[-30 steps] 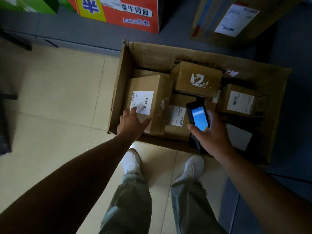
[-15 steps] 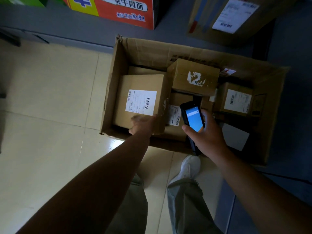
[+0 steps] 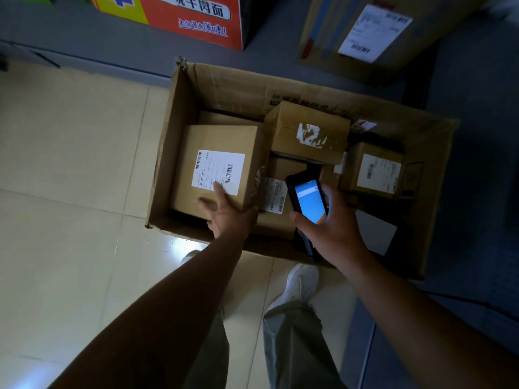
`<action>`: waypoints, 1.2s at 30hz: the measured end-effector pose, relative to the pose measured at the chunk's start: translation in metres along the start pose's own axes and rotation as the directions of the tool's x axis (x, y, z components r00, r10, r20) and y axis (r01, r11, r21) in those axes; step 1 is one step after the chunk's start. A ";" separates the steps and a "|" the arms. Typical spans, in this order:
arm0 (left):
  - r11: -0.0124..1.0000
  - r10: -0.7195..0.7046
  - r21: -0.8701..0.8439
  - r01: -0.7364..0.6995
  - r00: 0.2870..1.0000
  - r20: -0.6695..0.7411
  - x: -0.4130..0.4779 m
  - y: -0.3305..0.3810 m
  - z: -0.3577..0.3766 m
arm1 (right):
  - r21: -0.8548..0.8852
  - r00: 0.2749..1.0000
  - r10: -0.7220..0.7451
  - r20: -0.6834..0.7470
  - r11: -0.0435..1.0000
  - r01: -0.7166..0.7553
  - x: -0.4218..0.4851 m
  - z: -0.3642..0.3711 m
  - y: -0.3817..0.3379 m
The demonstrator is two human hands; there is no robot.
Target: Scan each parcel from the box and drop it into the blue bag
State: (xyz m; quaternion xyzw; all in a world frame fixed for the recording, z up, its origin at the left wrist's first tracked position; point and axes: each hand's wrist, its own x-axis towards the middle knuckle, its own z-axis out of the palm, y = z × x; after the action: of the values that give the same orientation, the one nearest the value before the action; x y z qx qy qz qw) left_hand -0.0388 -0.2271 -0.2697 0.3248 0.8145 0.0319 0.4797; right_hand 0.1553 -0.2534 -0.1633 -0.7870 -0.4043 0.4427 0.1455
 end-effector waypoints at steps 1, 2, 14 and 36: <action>1.000 0.008 0.005 -0.008 1.000 -0.010 0.000 -0.002 0.002 | -0.001 1.000 -0.006 0.007 1.000 0.006 -0.001 0.000 -0.001; 1.000 0.019 0.014 -0.019 1.000 -0.023 0.000 -0.002 0.004 | -0.004 1.000 -0.013 0.014 1.000 0.013 -0.001 -0.001 -0.002; 0.924 0.359 0.168 -0.343 0.930 -0.077 -0.019 0.006 -0.009 | -0.016 0.999 -0.033 0.018 0.999 0.034 0.003 -0.011 -0.020; 0.782 0.621 0.022 -0.623 0.775 -0.116 -0.021 -0.027 0.000 | -0.020 1.000 0.013 -0.019 1.000 -0.013 -0.005 -0.019 -0.013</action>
State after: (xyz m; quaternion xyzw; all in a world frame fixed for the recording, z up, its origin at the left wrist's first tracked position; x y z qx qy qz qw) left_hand -0.0459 -0.2599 -0.2636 0.5686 0.6881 0.2145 0.3964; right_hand 0.1634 -0.2466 -0.1421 -0.7952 -0.4023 0.4320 0.1385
